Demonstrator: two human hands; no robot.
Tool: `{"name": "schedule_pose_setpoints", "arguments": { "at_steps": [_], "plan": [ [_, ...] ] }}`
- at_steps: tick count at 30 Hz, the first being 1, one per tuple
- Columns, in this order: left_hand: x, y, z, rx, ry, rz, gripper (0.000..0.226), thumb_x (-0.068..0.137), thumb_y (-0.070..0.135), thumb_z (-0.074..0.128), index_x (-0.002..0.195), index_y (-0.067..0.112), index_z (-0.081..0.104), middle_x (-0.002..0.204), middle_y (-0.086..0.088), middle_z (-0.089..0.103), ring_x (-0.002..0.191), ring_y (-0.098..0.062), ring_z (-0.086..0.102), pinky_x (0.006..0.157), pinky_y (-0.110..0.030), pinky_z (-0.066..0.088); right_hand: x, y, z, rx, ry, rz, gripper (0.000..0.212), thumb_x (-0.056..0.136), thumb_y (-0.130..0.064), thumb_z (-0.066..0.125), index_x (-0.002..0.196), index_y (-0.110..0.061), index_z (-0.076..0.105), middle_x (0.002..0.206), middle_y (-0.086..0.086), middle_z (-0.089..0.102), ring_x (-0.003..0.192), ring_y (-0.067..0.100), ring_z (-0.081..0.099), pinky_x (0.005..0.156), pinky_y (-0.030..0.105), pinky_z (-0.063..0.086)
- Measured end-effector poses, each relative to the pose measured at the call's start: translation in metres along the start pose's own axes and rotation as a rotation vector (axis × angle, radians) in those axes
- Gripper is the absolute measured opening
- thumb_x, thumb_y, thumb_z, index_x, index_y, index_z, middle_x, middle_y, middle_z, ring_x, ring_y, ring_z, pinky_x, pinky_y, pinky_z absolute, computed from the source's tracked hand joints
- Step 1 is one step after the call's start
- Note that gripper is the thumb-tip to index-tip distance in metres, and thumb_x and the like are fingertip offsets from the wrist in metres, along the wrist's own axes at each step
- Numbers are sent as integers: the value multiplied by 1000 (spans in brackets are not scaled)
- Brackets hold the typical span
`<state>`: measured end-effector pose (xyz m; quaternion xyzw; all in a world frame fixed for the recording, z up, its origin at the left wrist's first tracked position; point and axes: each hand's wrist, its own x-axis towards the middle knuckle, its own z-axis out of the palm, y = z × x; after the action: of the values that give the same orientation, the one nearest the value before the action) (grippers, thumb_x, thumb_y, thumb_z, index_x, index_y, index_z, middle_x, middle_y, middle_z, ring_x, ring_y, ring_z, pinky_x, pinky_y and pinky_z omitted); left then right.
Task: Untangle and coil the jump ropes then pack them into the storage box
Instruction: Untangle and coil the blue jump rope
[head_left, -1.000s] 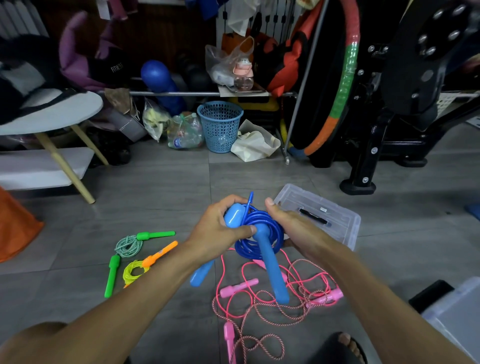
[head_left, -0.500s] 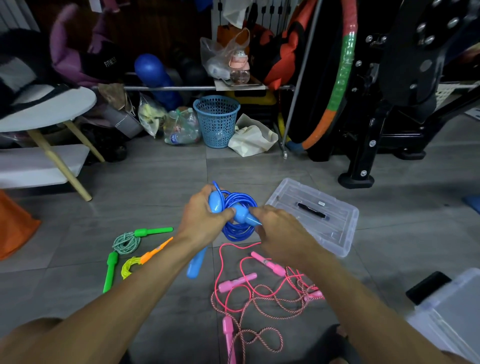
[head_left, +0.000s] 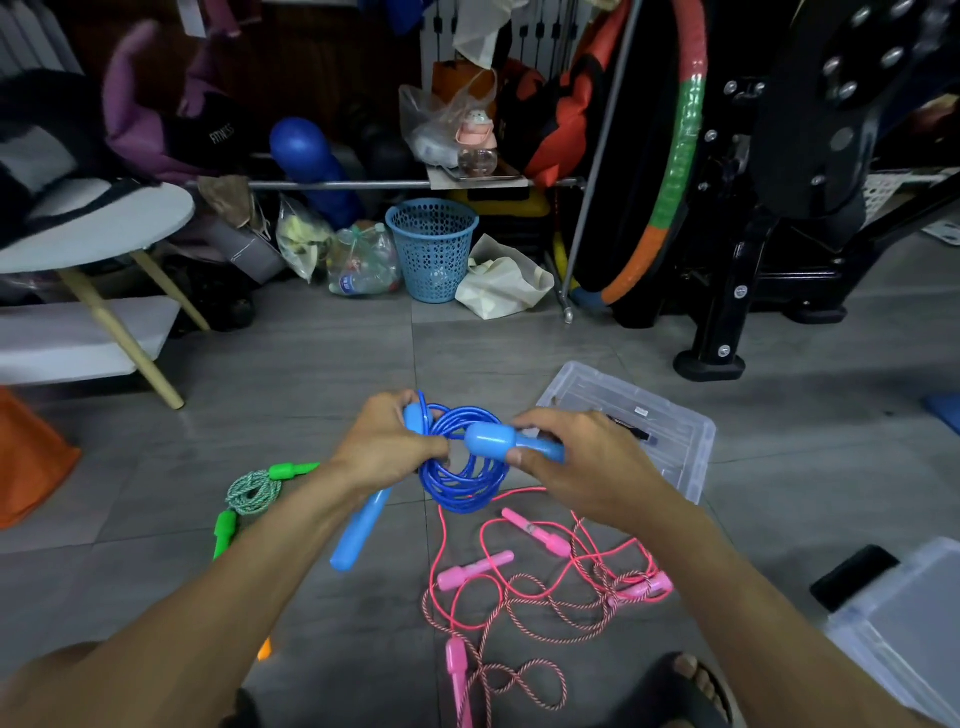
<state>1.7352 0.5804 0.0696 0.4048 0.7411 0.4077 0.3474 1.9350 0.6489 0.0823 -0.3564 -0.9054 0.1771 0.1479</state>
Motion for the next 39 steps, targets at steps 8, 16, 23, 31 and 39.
{"name": "schedule_pose_setpoints", "arguments": {
  "at_steps": [8,16,23,31,39],
  "plan": [
    [-2,0,-7,29,60,-43,19,63,-1,71,79,5,63,63,-10,61,50,-19,54,53,-30,50,-3,1,-9,-143,-22,-61,37,82,-65,48,115,-47,52,83,-10,68,83,18,63,70,33,49],
    [5,-9,-3,-79,139,-80,22,75,-1,66,77,18,55,61,-7,62,56,-28,69,56,-40,58,-3,11,-15,30,19,11,39,80,-62,40,104,-35,57,70,-11,55,68,13,51,62,30,37],
    [8,-3,0,-113,180,-53,20,75,0,66,76,17,57,61,-6,61,55,-26,69,56,-41,59,-7,18,-34,80,98,91,33,82,-63,47,108,-44,55,78,-11,63,76,13,57,71,38,48],
    [-15,21,6,-460,-201,-70,18,79,-10,62,83,8,63,62,-6,59,50,-18,65,47,-25,52,-4,32,-29,-254,472,187,35,78,-28,57,110,-16,66,99,7,62,96,34,57,88,48,39],
    [-26,28,8,-563,-354,-13,22,83,-12,55,80,9,61,57,0,59,49,-17,66,43,-23,52,-2,17,-28,-133,304,411,28,88,-40,61,93,-13,65,84,10,61,84,35,57,65,33,31]
  ]
}}
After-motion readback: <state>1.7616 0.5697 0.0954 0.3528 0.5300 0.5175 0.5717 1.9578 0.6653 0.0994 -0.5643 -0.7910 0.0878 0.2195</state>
